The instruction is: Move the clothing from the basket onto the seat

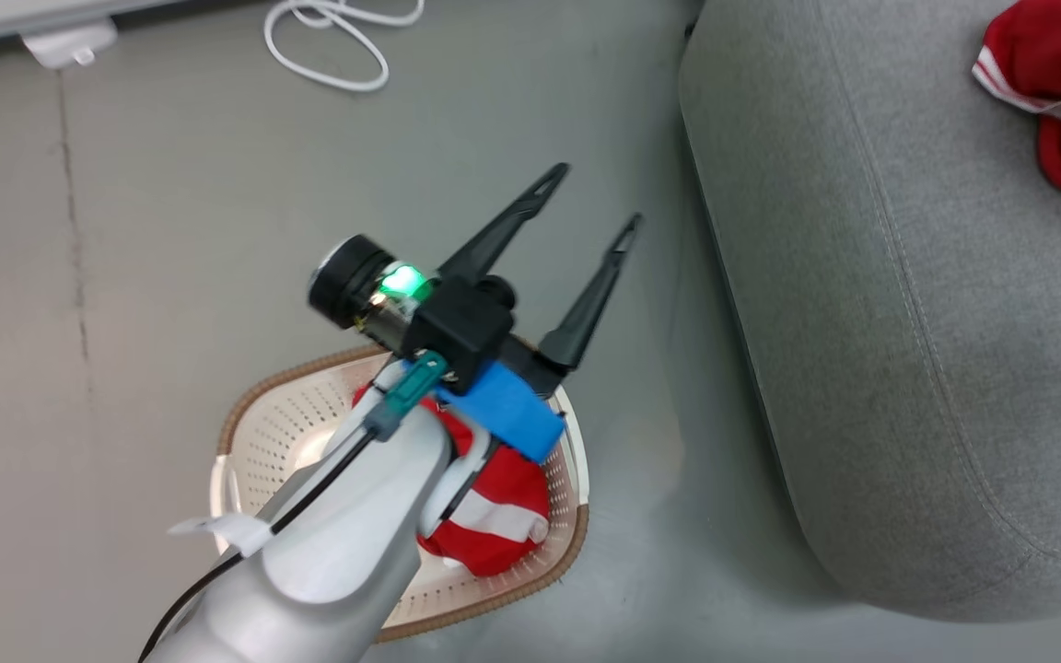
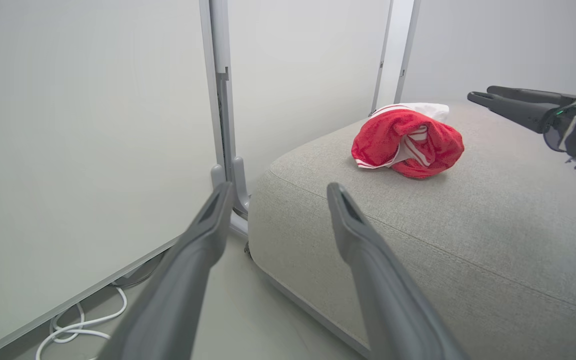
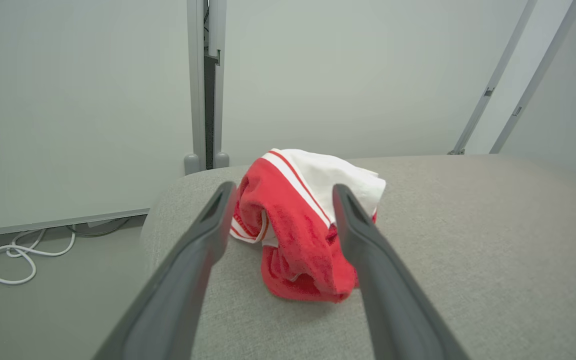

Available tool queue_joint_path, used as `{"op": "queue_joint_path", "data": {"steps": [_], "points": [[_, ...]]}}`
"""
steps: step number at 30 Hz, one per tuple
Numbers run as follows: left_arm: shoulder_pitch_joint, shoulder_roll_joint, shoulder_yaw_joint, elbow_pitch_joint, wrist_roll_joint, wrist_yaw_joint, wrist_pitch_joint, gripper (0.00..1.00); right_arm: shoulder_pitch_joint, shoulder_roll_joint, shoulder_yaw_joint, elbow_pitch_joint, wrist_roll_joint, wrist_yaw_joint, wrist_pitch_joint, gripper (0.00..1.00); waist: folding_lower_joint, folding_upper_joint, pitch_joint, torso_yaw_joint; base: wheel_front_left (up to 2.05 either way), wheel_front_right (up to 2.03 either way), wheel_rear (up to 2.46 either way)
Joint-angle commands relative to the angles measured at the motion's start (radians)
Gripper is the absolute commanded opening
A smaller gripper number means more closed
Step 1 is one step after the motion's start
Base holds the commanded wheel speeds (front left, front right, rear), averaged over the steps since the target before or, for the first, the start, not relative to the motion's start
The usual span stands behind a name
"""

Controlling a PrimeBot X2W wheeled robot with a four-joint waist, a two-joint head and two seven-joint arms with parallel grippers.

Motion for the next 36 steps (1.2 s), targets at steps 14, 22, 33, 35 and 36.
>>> {"op": "queue_joint_path", "data": {"steps": [14,22,33,35,36], "points": [[0.227,0.045,0.295,-0.059,-0.005,0.041,-0.005,1.0,0.187,0.085,0.245,-0.263,0.045,0.0,0.0,1.0,0.0001,0.0,-0.197,0.117,0.0,0.0,0.0],[0.332,0.032,0.432,-0.073,0.025,0.034,-0.005,1.0,0.273,0.123,0.317,-0.321,0.037,0.0,0.0,1.0,0.0001,0.0,-0.256,0.176,0.0,0.0,0.0],[0.467,-0.006,0.569,-0.086,0.069,0.012,-0.005,1.0,0.405,0.179,0.335,-0.339,0.023,0.0,0.0,1.0,0.0001,0.0,-0.329,0.205,0.0,0.0,0.0],[0.486,-0.013,0.584,-0.086,0.077,0.006,-0.005,1.0,0.422,0.184,0.331,-0.334,0.022,0.0,0.0,1.0,0.0001,0.0,-0.34,0.205,0.0,0.0,0.0],[0.493,-0.016,0.589,-0.087,0.082,0.003,-0.005,1.0,0.429,0.186,0.33,-0.332,0.02,0.0,0.0,1.0,0.0001,0.0,-0.345,0.205,0.0,0.0,0.0]]}}
